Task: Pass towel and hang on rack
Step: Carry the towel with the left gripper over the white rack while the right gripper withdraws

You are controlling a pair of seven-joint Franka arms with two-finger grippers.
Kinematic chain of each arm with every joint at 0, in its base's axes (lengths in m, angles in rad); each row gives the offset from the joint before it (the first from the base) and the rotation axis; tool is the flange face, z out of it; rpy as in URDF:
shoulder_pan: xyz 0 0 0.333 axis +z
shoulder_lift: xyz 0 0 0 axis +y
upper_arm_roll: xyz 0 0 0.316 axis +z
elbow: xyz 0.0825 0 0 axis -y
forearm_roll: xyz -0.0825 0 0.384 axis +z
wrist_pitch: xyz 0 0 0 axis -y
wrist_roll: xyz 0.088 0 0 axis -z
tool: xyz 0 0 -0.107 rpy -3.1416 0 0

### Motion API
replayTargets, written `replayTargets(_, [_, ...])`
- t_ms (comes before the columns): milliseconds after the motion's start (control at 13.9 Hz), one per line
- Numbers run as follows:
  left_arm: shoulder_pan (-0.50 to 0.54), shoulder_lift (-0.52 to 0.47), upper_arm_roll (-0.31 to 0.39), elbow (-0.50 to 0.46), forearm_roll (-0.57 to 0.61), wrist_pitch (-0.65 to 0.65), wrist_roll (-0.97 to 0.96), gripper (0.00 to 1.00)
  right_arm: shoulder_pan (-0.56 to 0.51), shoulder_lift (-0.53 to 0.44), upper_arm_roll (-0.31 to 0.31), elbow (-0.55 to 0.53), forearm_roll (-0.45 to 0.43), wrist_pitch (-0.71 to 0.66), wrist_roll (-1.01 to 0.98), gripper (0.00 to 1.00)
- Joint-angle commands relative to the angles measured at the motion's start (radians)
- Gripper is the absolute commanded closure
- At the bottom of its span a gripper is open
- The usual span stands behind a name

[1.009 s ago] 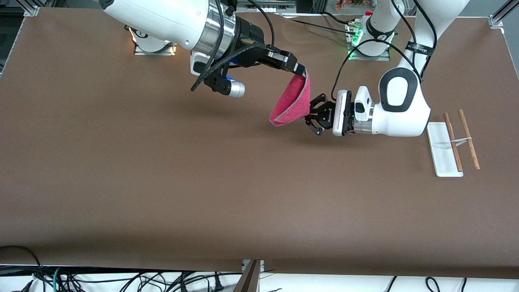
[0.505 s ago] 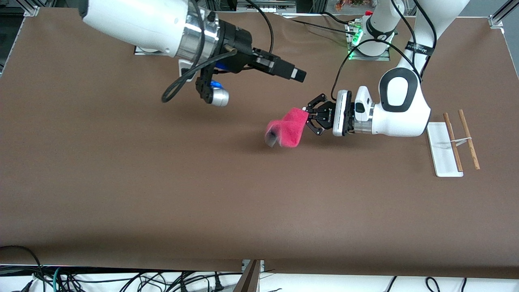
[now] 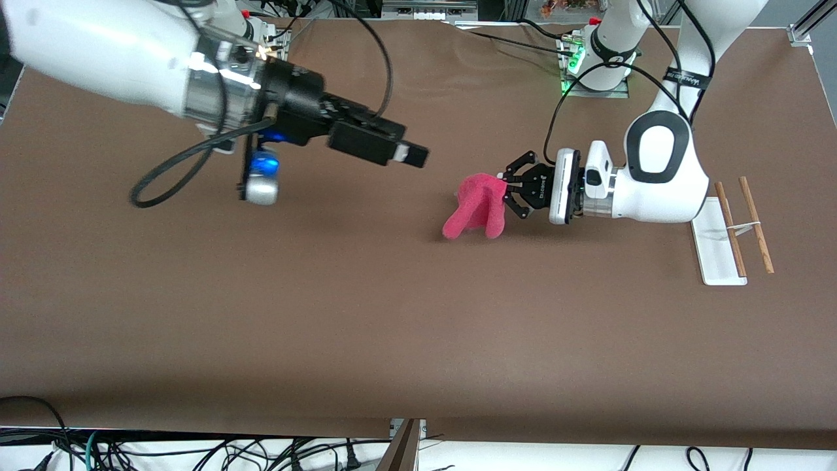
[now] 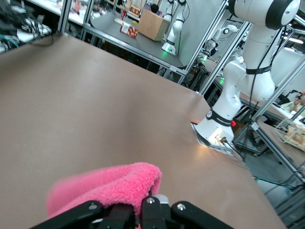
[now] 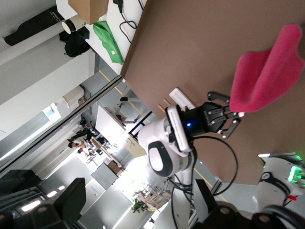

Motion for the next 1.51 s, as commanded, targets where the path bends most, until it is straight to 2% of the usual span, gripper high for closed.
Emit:
replayTargets(0, [0.042, -0.039, -0.001, 0.073, 0.183, -0.130, -0.244, 1.00, -0.048, -0.153, 0.008, -0.176, -0.117, -0.102, -0.153, 0.00])
replayTargets(144, [0.072, -0.036, -0.001, 0.160, 0.332, -0.267, -0.462, 1.00, -0.088, -0.203, 0.007, -0.219, -0.200, -0.194, -0.265, 0.00])
replayTargets(288, [0.124, -0.027, -0.001, 0.208, 0.465, -0.379, -0.561, 1.00, -0.128, -0.261, 0.007, -0.285, -0.316, -0.269, -0.421, 0.00])
replayTargets(432, [0.222, -0.003, 0.001, 0.233, 0.576, -0.454, -0.569, 1.00, -0.149, -0.301, 0.007, -0.331, -0.457, -0.334, -0.576, 0.00])
replayTargets(505, [0.246, -0.001, 0.001, 0.254, 0.677, -0.457, -0.563, 1.00, -0.152, -0.313, -0.005, -0.353, -0.528, -0.354, -0.645, 0.00])
replayTargets(649, [0.318, 0.001, -0.002, 0.294, 0.870, -0.464, -0.561, 1.00, -0.152, -0.345, -0.039, -0.414, -0.631, -0.371, -0.785, 0.00])
replayTargets(721, [0.369, 0.004, -0.001, 0.294, 0.911, -0.465, -0.560, 1.00, -0.152, -0.349, -0.054, -0.443, -0.674, -0.369, -0.839, 0.00])
replayTargets(937, [0.530, 0.051, -0.001, 0.329, 0.997, -0.464, -0.561, 1.00, -0.154, -0.347, -0.099, -0.532, -0.786, -0.357, -0.946, 0.00])
replayTargets(1153, [0.611, 0.132, 0.012, 0.429, 1.144, -0.459, -0.561, 1.00, -0.195, -0.327, -0.099, -0.604, -0.872, -0.296, -0.991, 0.00])
replayTargets(1297, [0.658, 0.177, 0.024, 0.481, 1.202, -0.445, -0.560, 1.00, -0.218, -0.323, -0.099, -0.638, -0.886, -0.260, -1.022, 0.00])
replayTargets(1441, [0.719, 0.230, 0.032, 0.491, 1.210, -0.372, -0.558, 1.00, -0.222, -0.321, -0.101, -0.644, -0.888, -0.269, -1.020, 0.00])
